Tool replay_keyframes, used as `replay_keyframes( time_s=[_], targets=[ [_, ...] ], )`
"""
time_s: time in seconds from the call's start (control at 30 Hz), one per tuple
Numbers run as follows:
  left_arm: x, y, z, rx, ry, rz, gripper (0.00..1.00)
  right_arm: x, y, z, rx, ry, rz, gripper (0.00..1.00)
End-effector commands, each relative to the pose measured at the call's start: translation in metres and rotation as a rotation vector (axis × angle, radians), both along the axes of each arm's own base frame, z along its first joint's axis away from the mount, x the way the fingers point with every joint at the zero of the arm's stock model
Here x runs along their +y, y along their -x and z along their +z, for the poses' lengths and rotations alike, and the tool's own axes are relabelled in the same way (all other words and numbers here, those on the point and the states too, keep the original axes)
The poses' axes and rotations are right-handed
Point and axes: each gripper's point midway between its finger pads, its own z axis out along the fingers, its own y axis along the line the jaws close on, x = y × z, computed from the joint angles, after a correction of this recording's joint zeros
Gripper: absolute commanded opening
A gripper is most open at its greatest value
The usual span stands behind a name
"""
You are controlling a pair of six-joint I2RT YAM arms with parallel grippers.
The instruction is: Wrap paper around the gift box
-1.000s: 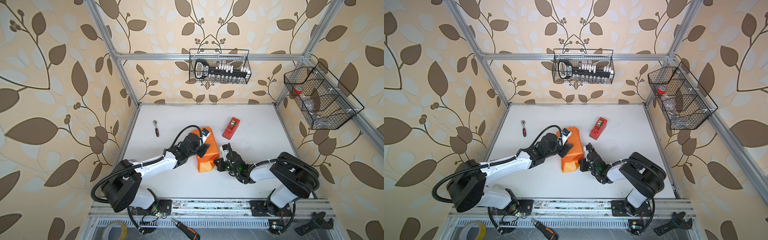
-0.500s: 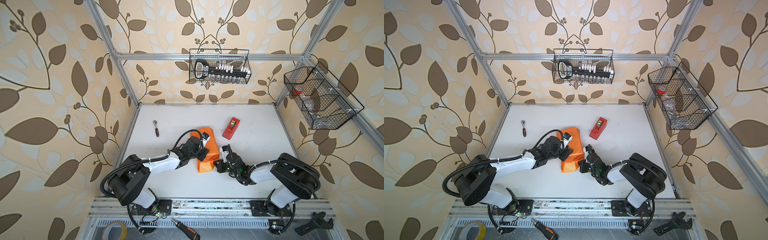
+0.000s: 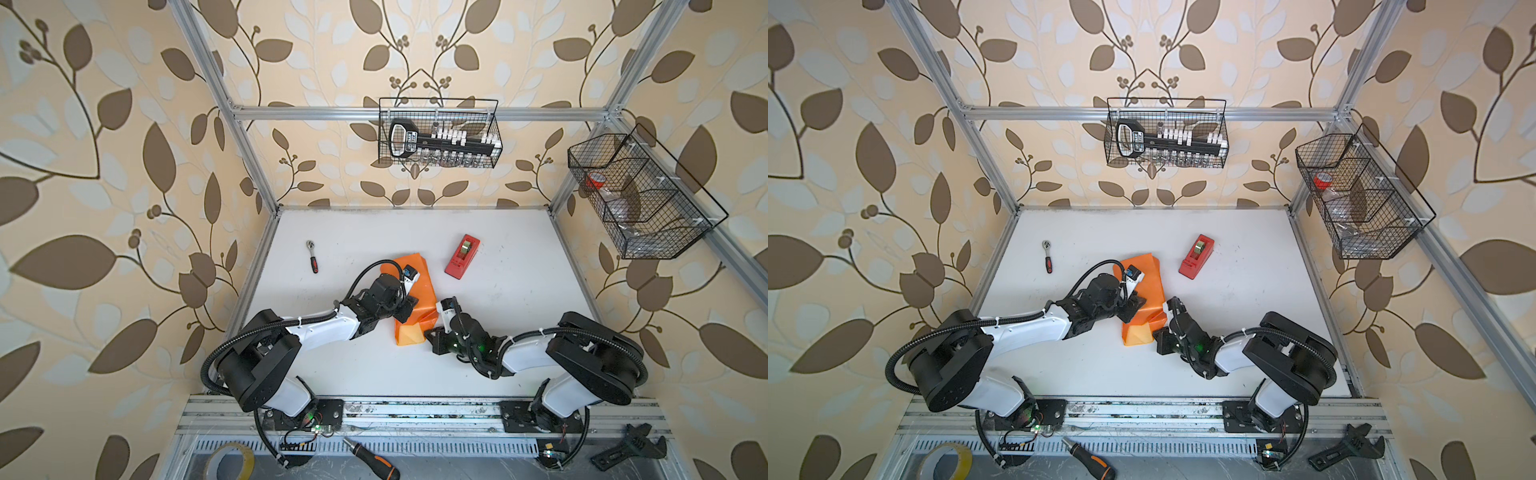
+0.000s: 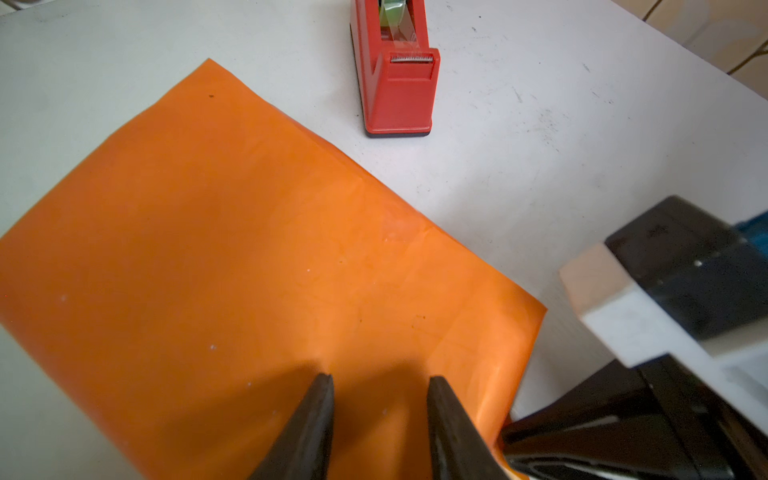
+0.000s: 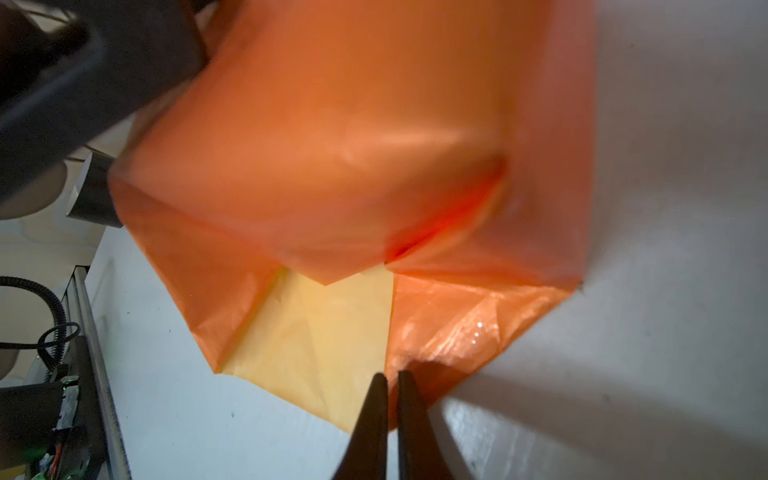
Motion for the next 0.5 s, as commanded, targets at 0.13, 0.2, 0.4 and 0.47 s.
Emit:
replay_keyframes(
  time_s=[0.13, 0.2, 0.4, 0.47],
  targets=[
    [0.015, 0.012, -0.029, 0.079, -0.077, 0.018, 0.38, -0.021, 0.026, -0.029, 0.095, 0.112, 0.004, 0.1],
    [0.016, 0.013, -0.029, 0.08, -0.081, 0.017, 0.38, -0.02, 0.024, -0.026, 0.085, 0.118, 0.006, 0.1],
    [0.016, 0.013, -0.029, 0.083, -0.082, 0.015, 0.37, -0.019, 0.01, -0.022, 0.078, 0.114, 0.0, 0.1],
    [0.016, 0.013, -0.03, 0.084, -0.085, 0.014, 0.36, -0.019, 0.005, -0.021, 0.078, 0.106, -0.001, 0.1]
  ],
)
